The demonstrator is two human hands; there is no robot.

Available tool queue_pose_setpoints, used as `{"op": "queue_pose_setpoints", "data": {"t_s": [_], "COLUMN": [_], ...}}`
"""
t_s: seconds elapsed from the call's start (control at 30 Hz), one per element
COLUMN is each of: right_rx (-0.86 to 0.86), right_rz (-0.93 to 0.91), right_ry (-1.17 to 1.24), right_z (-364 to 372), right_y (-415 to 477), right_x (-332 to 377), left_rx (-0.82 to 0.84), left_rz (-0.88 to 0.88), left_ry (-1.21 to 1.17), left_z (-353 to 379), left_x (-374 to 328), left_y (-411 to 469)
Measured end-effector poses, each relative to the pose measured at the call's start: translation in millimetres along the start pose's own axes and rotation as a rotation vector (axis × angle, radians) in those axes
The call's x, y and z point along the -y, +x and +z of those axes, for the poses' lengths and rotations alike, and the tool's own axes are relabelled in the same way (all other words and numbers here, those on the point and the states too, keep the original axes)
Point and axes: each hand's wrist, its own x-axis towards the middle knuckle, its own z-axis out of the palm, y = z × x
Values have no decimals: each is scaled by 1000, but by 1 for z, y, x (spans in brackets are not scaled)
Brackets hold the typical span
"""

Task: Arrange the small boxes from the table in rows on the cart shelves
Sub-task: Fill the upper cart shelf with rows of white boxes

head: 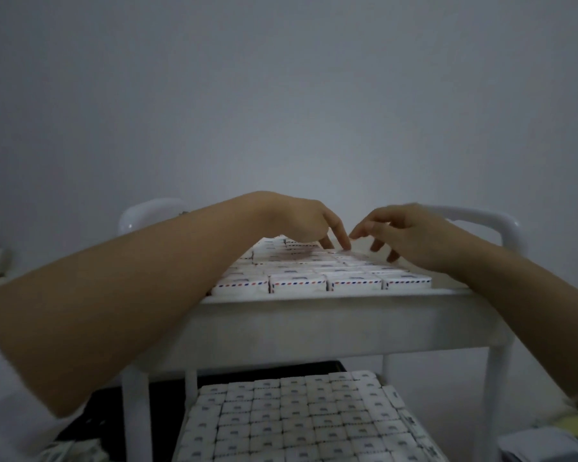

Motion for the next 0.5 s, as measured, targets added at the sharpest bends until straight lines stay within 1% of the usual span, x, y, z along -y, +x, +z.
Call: {"op": "queue_pose_setpoints", "data": {"t_s": [0.07,0.1,0.2,0.27,0.33,0.4,0.43,0.5], "right_rx": [-90,-134,-282,-348,-354,-321,-285,-161], "right_rz": [-41,-81,-212,-272,-349,-439,-480,-550], "right_ry": [77,73,-75,-168,-126,-20,40,110], "right_z": [-2,-2,10,24,42,64,77,110], "right_y": [-5,-9,-26,-42,-62,-81,-88,-100], "right_x": [12,21,53,82,115,149,164,190], "left_rx": [-29,-78,-325,-468,-600,-748,-825,-959], "left_rz": [10,25,94,140,184,211,191,63], "left_ry": [22,23,57,68,43,28,37,32], "left_z": [-3,-6,-16,-19,-15,-2,8,36], "left_x": [-2,-4,-6,-3,8,29,46,90], "left_y": [-14,-24,-69,-113,-163,-212,-232,-266]}}
